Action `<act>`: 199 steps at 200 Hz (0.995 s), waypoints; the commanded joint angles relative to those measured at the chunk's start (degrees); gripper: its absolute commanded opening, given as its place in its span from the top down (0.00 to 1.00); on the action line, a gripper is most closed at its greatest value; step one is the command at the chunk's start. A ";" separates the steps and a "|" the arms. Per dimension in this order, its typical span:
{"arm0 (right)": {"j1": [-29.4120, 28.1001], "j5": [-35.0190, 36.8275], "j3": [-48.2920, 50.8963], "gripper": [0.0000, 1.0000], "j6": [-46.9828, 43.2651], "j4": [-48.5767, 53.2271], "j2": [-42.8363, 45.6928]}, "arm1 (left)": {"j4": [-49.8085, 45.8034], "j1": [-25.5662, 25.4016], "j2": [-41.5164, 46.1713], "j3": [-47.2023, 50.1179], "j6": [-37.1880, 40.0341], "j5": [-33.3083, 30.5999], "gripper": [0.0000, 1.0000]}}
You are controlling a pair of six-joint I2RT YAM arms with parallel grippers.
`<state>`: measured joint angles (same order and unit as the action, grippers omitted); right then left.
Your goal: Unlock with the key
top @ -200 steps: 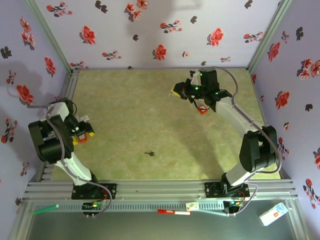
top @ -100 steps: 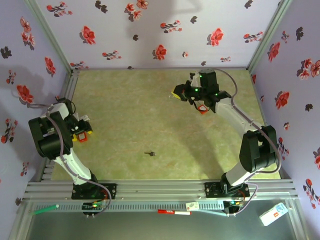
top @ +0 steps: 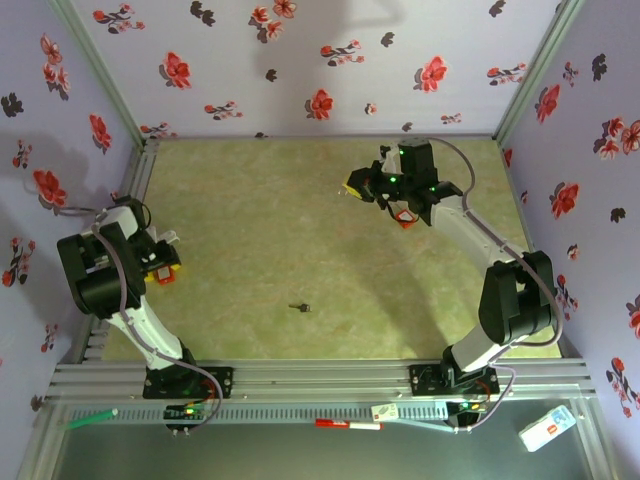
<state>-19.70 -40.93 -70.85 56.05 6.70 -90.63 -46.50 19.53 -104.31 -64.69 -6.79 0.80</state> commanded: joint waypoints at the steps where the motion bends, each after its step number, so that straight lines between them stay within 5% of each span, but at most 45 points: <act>1: 0.15 0.07 -0.25 1.00 0.37 -2.52 -0.11 | 1.88 0.16 -2.12 1.84 -0.29 1.17 0.45; 75: 0.19 0.14 -0.67 1.00 0.29 -2.84 -0.33 | -0.14 -0.72 -2.18 0.77 -1.86 3.26 0.71; 111: 0.19 0.83 -1.38 1.00 -1.08 -1.05 -0.25 | -1.28 -1.38 3.58 -0.41 -8.01 10.90 0.83; 150: -0.20 1.99 -1.25 1.00 -2.94 -0.34 0.18 | 0.47 -4.51 12.11 -1.43 -21.40 22.97 0.90; 199: -2.96 5.42 -3.52 1.00 -8.86 1.21 -0.58 | 7.45 -15.86 16.54 -7.23 -47.37 30.27 0.99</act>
<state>-20.75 -38.04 -71.29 52.03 6.83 -90.65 -43.70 8.49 -89.60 -68.18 -36.40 24.62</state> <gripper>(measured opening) 0.052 0.397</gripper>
